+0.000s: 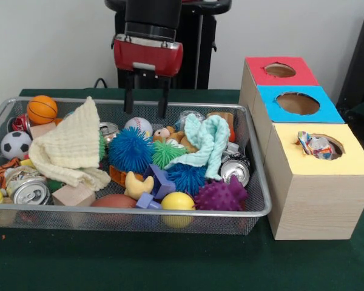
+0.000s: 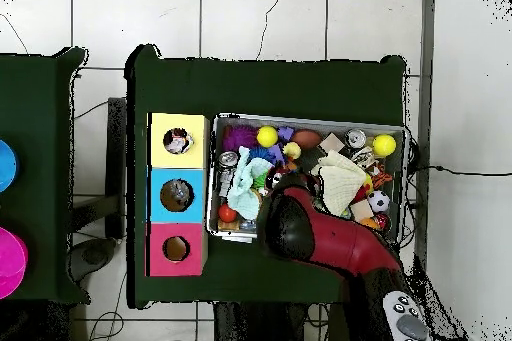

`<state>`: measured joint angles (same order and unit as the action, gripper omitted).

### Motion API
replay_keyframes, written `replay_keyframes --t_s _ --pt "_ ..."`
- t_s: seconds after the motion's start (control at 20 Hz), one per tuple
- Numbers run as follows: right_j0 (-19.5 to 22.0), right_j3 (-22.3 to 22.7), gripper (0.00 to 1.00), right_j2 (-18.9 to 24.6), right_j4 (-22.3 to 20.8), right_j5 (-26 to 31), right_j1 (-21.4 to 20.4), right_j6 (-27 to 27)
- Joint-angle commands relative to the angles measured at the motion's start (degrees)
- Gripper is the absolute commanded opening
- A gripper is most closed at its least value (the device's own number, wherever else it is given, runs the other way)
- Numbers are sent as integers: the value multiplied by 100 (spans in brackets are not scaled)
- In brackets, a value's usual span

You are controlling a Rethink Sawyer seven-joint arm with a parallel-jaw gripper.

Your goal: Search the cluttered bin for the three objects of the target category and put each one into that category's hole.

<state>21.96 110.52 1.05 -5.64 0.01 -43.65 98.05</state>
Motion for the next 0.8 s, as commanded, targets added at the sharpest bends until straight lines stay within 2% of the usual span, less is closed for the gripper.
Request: replay_keyframes --t_s 0.05,0.1,0.35,0.45,0.55,0.65,0.8 --pt "-106 315 100 571 432 237 378 1305" --pt "-168 273 100 463 431 156 454 1284" --pt "-483 -276 100 -316 302 -975 1566 1192" --pt "-567 -511 100 -556 317 -1085 1978 1069" --pt "-696 -785 100 -841 419 -730 2400 872" --pt "-782 -987 100 -1035 507 -921 2820 831" --pt "-857 -1184 100 -1223 556 -1332 3188 832"
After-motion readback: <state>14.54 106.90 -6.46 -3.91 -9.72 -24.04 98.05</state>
